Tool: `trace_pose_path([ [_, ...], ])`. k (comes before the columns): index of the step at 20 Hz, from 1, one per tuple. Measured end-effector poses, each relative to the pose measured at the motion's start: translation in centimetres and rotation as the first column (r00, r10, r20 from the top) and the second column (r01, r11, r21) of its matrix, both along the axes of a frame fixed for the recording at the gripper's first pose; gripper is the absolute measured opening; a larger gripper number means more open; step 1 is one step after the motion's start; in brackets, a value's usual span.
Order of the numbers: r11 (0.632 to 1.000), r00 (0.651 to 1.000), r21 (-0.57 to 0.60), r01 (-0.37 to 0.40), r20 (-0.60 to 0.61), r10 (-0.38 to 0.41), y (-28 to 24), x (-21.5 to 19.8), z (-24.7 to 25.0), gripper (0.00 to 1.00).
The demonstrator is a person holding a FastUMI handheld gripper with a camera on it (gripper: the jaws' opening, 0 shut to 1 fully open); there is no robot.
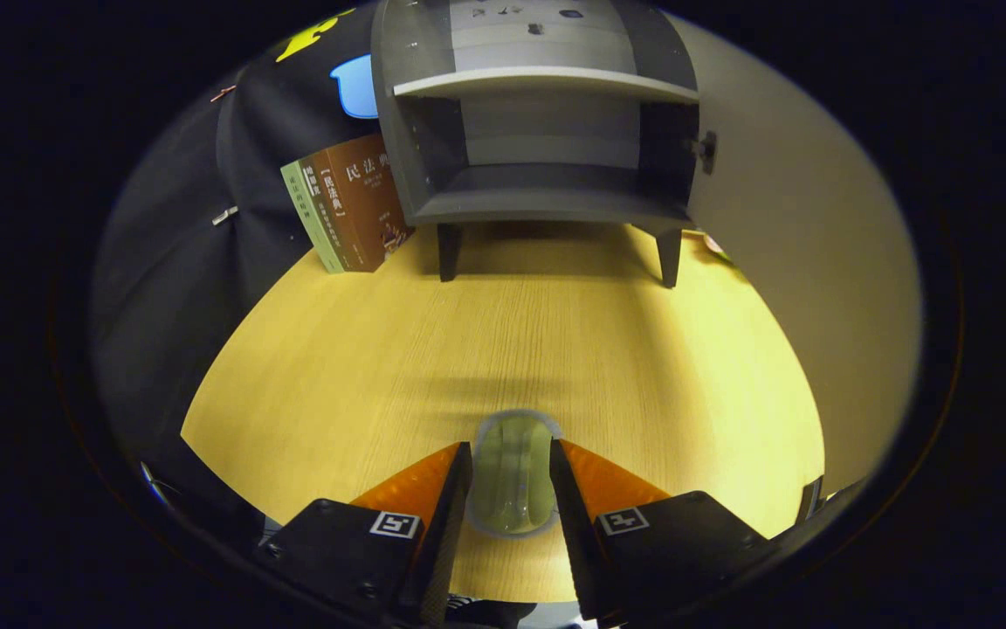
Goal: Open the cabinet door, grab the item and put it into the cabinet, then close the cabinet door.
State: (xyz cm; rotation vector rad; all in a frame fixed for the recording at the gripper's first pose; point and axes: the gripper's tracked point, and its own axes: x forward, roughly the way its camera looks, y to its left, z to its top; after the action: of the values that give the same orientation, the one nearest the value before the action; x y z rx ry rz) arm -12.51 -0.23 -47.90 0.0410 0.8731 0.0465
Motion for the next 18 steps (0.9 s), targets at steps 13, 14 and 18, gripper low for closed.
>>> trace_pose_path([
  [13, 0.996, 0.993, -0.089, -0.032, -0.112, 0.022, -0.3, -0.1, -4.3, 0.43],
  [14, 0.995, 0.992, -0.093, -0.039, -0.119, 0.027, -0.4, -0.1, -4.6, 0.29],
  [18, 0.995, 0.990, -0.100, -0.031, -0.139, 0.017, -0.7, 0.2, -4.9, 0.30],
])
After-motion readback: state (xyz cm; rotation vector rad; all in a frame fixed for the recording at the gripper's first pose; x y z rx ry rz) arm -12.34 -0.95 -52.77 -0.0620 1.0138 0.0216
